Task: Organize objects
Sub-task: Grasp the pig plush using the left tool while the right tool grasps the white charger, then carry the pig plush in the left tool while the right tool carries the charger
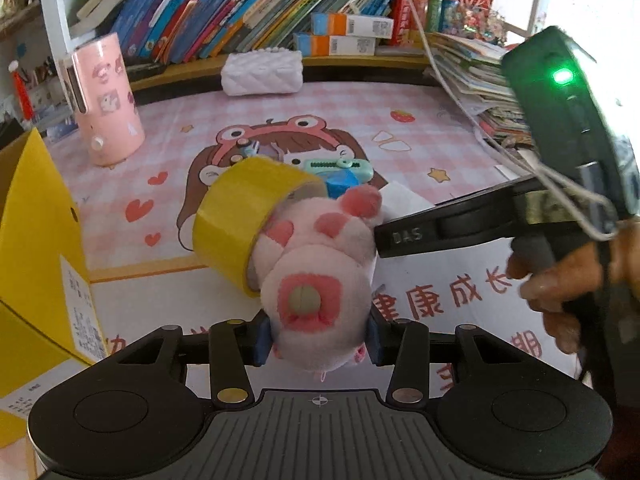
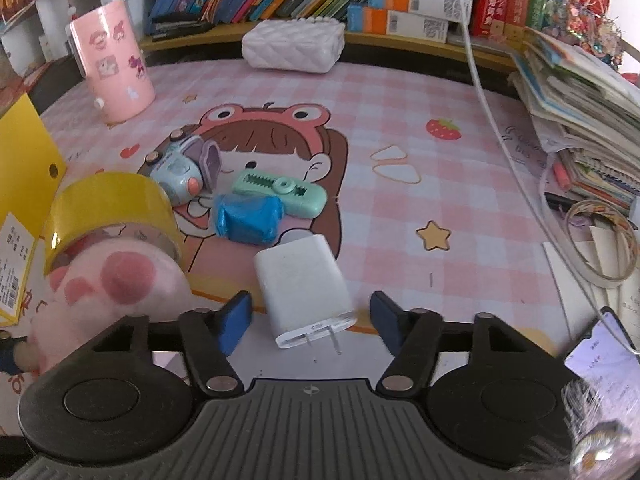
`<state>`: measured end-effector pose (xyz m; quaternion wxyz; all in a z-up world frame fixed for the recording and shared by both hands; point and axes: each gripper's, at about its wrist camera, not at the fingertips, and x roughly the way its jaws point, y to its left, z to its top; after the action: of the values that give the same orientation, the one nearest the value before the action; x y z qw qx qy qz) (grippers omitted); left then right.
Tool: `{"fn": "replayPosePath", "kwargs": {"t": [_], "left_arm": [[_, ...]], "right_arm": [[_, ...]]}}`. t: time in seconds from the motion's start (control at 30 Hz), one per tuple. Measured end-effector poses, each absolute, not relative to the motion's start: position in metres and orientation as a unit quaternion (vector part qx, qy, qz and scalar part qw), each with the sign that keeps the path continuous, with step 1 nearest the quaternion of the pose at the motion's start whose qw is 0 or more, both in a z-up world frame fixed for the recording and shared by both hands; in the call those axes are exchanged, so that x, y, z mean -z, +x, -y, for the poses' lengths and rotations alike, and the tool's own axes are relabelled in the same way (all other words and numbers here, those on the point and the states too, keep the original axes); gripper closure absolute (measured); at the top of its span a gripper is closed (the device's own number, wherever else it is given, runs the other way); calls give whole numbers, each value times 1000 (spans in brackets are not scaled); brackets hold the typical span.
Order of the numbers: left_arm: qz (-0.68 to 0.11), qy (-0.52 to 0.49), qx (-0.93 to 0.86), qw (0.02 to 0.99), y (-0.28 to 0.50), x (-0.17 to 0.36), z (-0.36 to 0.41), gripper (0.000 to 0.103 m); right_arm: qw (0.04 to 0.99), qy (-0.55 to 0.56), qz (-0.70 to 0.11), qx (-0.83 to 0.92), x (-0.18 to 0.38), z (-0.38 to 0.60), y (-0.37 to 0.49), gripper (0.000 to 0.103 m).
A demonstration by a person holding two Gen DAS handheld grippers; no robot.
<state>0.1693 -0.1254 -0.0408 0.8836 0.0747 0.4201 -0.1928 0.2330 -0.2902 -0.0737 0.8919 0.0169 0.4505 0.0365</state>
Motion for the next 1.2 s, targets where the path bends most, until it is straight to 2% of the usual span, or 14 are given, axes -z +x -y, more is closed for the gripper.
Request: {"fn": "replayPosePath", "kwargs": {"t": [0.07, 0.63, 1.2], "left_arm": [[-413, 70, 198, 886, 165, 37, 124, 61], [-391, 75, 241, 885, 138, 32, 126, 61], [-371, 37, 193, 908, 79, 16, 35, 61]], "right_arm": [[894, 6, -446, -36, 74, 287, 231, 57], [903, 46, -427, 0, 51, 295, 180, 58], [910, 40, -412, 1, 31, 222, 115, 58]]}}
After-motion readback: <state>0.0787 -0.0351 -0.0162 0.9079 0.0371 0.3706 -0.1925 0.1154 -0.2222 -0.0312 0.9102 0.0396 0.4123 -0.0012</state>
